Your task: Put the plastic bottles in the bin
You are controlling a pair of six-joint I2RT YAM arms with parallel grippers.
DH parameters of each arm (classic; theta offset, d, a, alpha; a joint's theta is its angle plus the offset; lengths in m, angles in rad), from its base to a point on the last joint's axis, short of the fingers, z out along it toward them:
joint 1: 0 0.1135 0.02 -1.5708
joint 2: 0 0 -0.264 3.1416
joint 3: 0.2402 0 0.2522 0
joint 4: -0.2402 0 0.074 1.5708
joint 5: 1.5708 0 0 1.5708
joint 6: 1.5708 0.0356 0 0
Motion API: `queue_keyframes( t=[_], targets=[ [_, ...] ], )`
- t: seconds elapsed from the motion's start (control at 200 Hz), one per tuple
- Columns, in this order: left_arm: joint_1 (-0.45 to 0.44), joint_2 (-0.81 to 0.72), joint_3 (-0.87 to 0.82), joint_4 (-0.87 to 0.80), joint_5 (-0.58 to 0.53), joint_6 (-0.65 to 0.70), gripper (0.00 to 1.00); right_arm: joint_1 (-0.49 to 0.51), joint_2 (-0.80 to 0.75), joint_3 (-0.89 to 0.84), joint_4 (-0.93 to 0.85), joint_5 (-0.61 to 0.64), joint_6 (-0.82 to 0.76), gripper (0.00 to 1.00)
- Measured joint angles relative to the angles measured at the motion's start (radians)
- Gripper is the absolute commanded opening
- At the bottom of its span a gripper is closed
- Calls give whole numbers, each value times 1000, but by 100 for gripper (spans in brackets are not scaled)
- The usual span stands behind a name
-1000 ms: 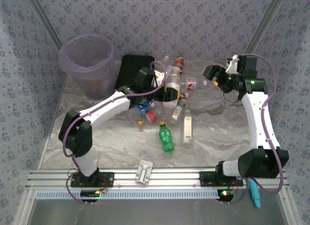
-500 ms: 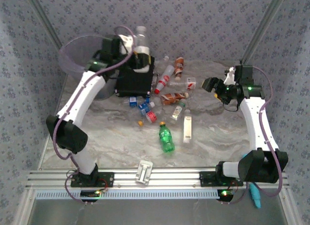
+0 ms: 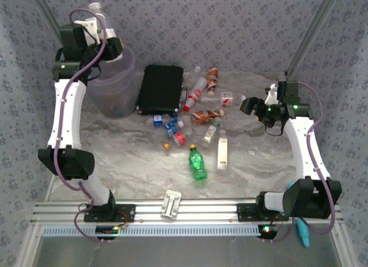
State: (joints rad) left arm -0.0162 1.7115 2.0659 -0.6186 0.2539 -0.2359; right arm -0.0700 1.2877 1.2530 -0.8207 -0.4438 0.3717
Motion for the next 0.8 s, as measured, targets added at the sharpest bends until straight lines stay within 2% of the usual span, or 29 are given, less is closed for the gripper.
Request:
queue_keyframes(
  t=[0.2,0.375,0.63,0.8],
  targets=[
    [33,119,92,-97,-66,60,0,0,-2,-23,-25,16,-25,86],
    [42,211,107,-195,-90,119,0,-6,2,-26,-30,8,-45,85],
    [67,261,113,-325,-50,214,0,-20,38,-45,-29,-48,-68,85],
    [85,320,176,-390,-21,264,0,-29,55,-69,-17,-81,-80,85]
  ],
)
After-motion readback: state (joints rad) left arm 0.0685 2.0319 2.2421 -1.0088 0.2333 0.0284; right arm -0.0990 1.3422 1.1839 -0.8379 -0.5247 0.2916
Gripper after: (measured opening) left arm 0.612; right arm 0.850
